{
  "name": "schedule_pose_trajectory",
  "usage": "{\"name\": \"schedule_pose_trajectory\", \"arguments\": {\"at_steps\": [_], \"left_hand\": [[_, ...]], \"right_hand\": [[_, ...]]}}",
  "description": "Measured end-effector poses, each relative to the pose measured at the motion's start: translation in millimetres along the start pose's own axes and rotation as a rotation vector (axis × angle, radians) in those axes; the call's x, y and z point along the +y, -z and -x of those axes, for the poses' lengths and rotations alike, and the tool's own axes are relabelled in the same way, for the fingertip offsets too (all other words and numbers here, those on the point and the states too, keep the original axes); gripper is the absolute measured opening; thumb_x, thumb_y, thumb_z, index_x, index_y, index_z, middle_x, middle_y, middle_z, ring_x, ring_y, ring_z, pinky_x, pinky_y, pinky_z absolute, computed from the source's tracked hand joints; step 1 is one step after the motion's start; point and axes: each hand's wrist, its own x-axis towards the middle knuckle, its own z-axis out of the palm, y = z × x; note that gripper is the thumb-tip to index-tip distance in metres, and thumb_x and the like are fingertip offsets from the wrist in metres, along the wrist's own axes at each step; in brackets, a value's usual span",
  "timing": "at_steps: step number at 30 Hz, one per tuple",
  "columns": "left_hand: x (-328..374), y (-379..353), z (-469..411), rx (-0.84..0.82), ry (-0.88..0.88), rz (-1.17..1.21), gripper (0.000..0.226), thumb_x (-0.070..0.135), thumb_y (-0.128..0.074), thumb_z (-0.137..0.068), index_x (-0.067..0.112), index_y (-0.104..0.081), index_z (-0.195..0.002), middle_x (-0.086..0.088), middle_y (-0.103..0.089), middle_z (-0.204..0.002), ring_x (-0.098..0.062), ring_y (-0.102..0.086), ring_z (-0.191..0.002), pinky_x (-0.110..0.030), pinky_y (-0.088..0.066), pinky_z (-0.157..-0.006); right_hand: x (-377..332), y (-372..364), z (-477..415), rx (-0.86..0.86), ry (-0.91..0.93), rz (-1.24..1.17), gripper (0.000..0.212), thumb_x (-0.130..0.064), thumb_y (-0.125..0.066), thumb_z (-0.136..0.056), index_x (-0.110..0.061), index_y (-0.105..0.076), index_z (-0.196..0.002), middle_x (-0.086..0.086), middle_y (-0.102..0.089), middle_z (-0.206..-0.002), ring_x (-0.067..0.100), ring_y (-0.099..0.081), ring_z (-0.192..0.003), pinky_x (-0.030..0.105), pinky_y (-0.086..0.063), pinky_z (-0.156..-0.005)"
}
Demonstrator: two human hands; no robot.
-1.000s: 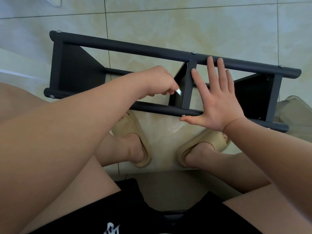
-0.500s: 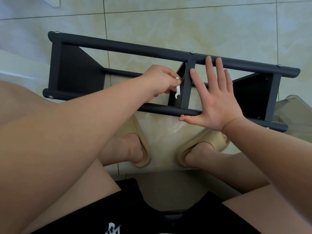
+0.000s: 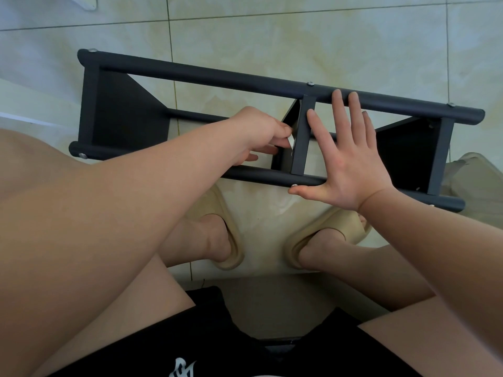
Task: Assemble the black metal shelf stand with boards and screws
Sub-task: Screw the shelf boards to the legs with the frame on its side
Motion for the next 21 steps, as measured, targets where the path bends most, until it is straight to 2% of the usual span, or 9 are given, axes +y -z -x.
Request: {"name": "schedule_pose_trajectory", "arguments": {"at_steps": [3,7,14,21], "left_hand": [[0.3,0.0,0.9,-0.039,0.041,-0.020,0.017,0.034,-0.063,-0.096,0.025,-0.069,-0.110,0.011,-0.077,-0.084,-0.010,-0.065,-0.098,-0.044,-0.040,-0.105],[-0.3,0.2,0.9,-0.012,0.057,-0.073,0.019,0.036,-0.065,-0.095,0.024,-0.069,-0.109,0.014,-0.076,-0.078,-0.011,-0.061,-0.098,-0.048,-0.038,-0.107],[1.1,-1.0,0.9,0.000,0.031,-0.009,0.017,0.034,-0.064,-0.096,0.025,-0.069,-0.109,0.012,-0.076,-0.085,-0.006,-0.062,-0.093,-0.045,-0.039,-0.105],[0.7,-0.4,-0.6,-0.051,0.051,-0.027,0.022,0.030,-0.061,-0.098,0.016,-0.066,-0.114,0.008,-0.078,-0.084,-0.006,-0.063,-0.097,-0.045,-0.038,-0.106]], "right_hand": [[0.0,0.1,0.3,-0.010,-0.002,0.007,0.122,-0.096,-0.037,-0.072,-0.018,-0.012,-0.162,0.025,0.002,-0.166,0.048,0.005,-0.152,0.063,-0.009,-0.122],[0.3,0.3,0.2,-0.007,0.000,0.009,0.122,-0.096,-0.037,-0.072,-0.018,-0.011,-0.162,0.025,0.002,-0.166,0.048,0.005,-0.152,0.063,-0.009,-0.122],[0.3,-0.1,0.1,-0.007,0.003,0.008,0.122,-0.096,-0.036,-0.072,-0.017,-0.011,-0.162,0.025,0.002,-0.166,0.049,0.004,-0.152,0.063,-0.009,-0.122],[0.3,-0.1,-0.6,-0.009,0.003,0.011,0.122,-0.096,-0.034,-0.073,-0.017,-0.011,-0.162,0.025,0.002,-0.166,0.049,0.004,-0.152,0.063,-0.009,-0.121]]}}
